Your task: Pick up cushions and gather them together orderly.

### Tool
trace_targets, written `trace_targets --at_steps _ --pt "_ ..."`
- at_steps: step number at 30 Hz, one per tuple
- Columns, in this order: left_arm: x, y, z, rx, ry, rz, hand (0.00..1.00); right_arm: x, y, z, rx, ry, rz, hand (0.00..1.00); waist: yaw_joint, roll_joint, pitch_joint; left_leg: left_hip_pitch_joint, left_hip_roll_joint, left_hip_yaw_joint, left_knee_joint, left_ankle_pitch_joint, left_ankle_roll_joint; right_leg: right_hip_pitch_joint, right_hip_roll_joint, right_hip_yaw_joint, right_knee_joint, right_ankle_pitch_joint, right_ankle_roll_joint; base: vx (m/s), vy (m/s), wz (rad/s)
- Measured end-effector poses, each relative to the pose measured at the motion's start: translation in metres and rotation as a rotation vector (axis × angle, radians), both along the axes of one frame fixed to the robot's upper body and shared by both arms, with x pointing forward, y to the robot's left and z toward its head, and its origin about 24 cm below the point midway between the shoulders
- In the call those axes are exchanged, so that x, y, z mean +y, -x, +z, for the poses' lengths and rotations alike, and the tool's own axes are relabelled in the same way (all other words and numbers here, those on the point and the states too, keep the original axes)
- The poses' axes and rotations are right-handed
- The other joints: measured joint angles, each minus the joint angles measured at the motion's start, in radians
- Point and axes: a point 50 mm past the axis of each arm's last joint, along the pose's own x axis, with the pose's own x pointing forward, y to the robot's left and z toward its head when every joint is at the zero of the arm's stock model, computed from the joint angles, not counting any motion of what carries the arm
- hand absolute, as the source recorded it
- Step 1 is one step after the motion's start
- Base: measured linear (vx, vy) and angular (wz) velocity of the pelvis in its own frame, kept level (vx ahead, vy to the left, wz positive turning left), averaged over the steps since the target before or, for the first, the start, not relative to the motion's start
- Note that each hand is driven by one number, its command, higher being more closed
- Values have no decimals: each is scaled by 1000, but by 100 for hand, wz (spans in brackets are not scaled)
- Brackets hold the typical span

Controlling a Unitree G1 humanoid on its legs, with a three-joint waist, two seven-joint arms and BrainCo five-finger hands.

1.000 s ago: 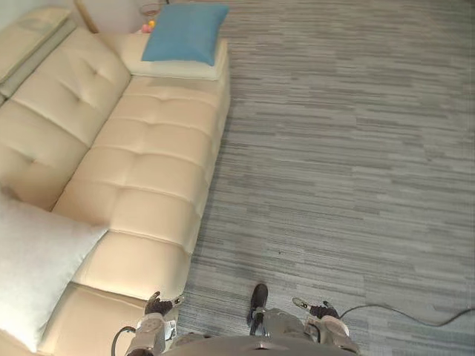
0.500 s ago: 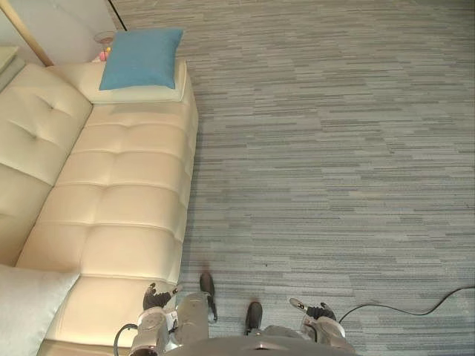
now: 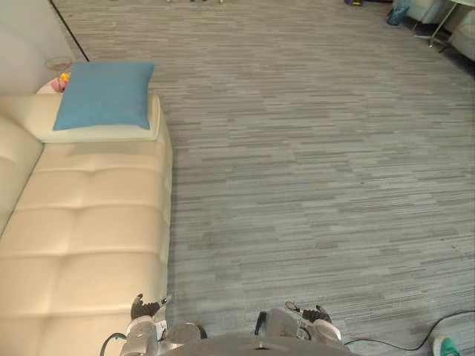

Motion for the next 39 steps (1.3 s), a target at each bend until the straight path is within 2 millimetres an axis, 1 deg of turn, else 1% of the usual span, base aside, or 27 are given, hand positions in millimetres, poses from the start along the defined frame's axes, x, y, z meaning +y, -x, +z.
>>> trace_targets --at_steps 1,2,3,5,7,8,9,12,13,14,16,17,18,20,21,22,23,25,27,29,30,31,32,34,35,36,39 --pt "-1 -1 0 0 1 -1 0 -2 -5 2 -17 7 4 0 -19 12 8 32 23 -13 -20 -16 -8 -26 33 -28 -174 8 -12 430 -123 38" --pt "-2 -4 0 -5 2 -4 0 -2 -8 3 -26 10 4 0 -28 16 9 53 39 -29 -43 -24 -22 -49 65 -24 -359 60 -13 547 -186 58" --pt "-3 -7 1 -12 4 -7 0 -3 -7 3 -24 8 -12 0 -34 12 12 79 44 -51 -70 -29 -34 -54 76 -17 -566 155 2 375 -137 54" --pt "-5 -8 1 -14 8 -8 0 -6 -4 2 -19 4 -43 0 -39 -6 20 120 38 -92 -99 -41 -52 -62 71 34 -749 257 25 419 -228 77" --pt "-8 -1 -2 9 22 3 0 -11 2 1 -4 8 -69 0 -48 -2 24 180 58 -153 -84 -71 -70 -58 75 66 -694 381 -14 703 -387 80" --pt "-12 2 -4 15 39 24 0 -14 2 3 -12 14 -87 0 -45 21 22 175 86 -169 -32 -65 -79 -56 84 62 -645 391 -32 729 -388 23" --pt "-19 6 -5 22 63 47 0 -19 0 5 -27 28 -93 0 -31 57 20 150 124 -176 68 -41 -101 -40 113 52 -615 343 -63 588 -320 1" --pt "-21 0 -3 -5 71 68 0 -16 -4 7 -46 25 -93 0 -35 74 18 26 157 -214 369 107 -125 28 134 17 -603 275 -80 524 -274 15" --pt "-19 -3 0 -24 69 83 0 -13 -7 9 -58 33 -64 0 -34 80 39 -93 199 -225 661 250 -190 138 155 -2 -649 237 -85 715 -298 31" --pt "-18 -6 1 -35 66 85 0 -11 -6 8 -56 31 -56 0 -21 84 53 -163 221 -192 830 201 -163 219 171 -1 -679 218 -93 567 -183 22" --pt "-13 -7 3 -48 47 74 0 -7 -6 7 -48 24 -47 0 5 72 56 -297 219 -111 925 94 -138 347 172 -3 -759 189 -90 521 -134 3" --pt "-12 -11 6 -71 41 62 0 -5 -10 7 -50 17 -43 0 19 71 55 -375 214 -31 816 39 -117 411 167 0 -808 184 -74 480 -95 -1" --pt "-12 -14 7 -83 40 62 0 -5 -12 8 -54 15 -42 0 27 72 55 -399 214 -3 750 27 -106 426 165 2 -820 180 -68 423 -19 -11" --pt "-14 -16 9 -93 41 52 0 -2 -14 8 -57 7 -45 0 31 70 55 -440 170 38 416 40 -100 480 145 2 -853 156 -34 467 66 -8" --pt "-15 -16 8 -91 42 49 0 -1 -14 8 -59 5 -47 0 32 70 54 -430 135 41 189 104 -105 519 130 4 -873 134 -10 406 97 -1" --pt "-15 -15 8 -90 44 49 0 -1 -11 6 -50 3 -50 0 35 70 54 -426 120 32 108 174 -99 539 124 6 -881 120 -3 541 157 -8" --pt "-15 -15 8 -87 44 48 0 1 -4 4 -27 -2 -53 0 48 54 42 -411 92 28 74 287 -74 562 110 16 -890 99 10 477 117 -6" --pt "-8 -16 9 -92 25 50 0 12 -3 1 -10 -29 -32 0 45 11 22 -425 44 30 105 246 -10 564 76 46 -900 110 -12 647 138 7" --pt "-3 -17 10 -95 16 64 0 14 -5 0 -6 -38 -27 0 52 1 21 -424 38 35 169 209 15 580 51 85 -885 147 0 489 147 10" --pt "-3 -12 8 -78 16 75 0 14 -7 1 -10 -28 -6 0 61 -1 6 -383 32 44 227 106 21 553 28 144 -733 147 47 499 180 -16" --pt "-3 -10 6 -67 17 76 0 14 -10 0 -7 -25 12 0 63 -4 3 -348 24 54 216 75 22 497 12 162 -569 136 76 426 143 -24" --pt "-1 -7 4 -45 11 63 0 15 -12 0 -3 -29 21 0 55 -10 -1 -286 6 62 191 52 19 386 -22 198 -283 187 157 416 126 -10" --pt "0 -6 4 -40 5 52 0 15 -11 0 0 -32 24 0 47 -11 -2 -261 -4 54 180 49 19 349 -28 199 -186 199 175 480 122 24" --pt "2 1 1 -11 3 45 0 12 -6 -1 8 -22 40 0 26 -12 1 -130 -44 0 93 45 20 249 -44 143 52 167 142 401 58 63" --pt "2 2 1 -8 8 59 0 11 -4 -1 11 -19 39 0 21 -7 2 -106 -48 -13 73 45 19 229 -44 120 69 150 130 367 9 74" --pt "2 5 0 -2 18 94 0 8 -3 -1 14 -15 36 0 25 -8 4 -43 -52 -39 33 46 19 199 -45 55 51 90 88 330 -33 52" --pt "2 8 -1 4 20 117 0 5 0 -2 19 -7 31 0 19 -1 7 18 -38 -101 -1 42 11 152 -26 -19 -167 25 45 336 -115 73"
